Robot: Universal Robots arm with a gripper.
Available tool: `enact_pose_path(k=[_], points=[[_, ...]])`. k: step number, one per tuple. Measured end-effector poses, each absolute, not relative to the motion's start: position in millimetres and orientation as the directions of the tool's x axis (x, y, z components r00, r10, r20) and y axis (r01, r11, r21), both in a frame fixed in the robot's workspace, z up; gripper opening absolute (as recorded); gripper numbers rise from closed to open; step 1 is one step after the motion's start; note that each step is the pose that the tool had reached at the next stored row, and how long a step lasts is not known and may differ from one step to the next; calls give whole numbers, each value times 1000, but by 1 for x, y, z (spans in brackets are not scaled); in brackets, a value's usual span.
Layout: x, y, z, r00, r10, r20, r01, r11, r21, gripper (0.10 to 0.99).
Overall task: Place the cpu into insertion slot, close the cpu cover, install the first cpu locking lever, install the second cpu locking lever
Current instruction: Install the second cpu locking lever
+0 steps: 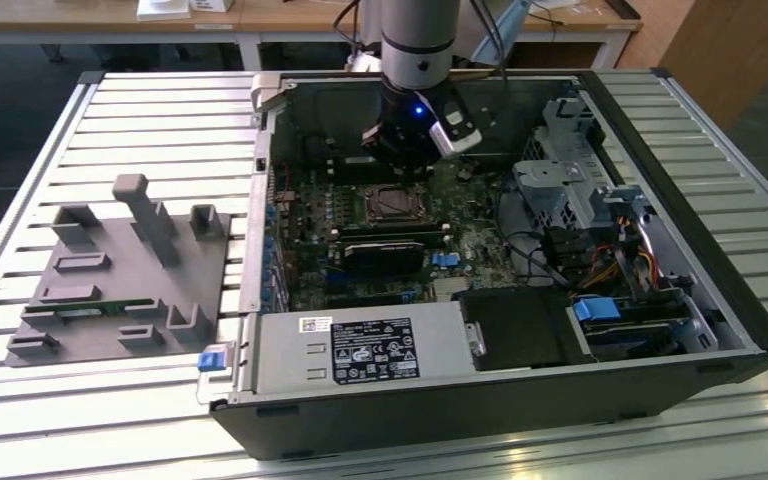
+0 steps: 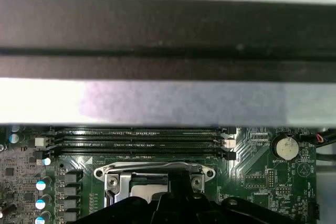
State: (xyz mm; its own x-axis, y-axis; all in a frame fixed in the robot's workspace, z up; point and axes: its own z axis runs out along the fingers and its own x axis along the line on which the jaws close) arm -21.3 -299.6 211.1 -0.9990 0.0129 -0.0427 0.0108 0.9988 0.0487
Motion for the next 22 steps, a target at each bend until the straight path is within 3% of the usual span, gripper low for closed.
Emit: enact_pose_path(k=[22], points=[[-21, -303, 230, -999, 13, -43, 11, 999, 49, 106]])
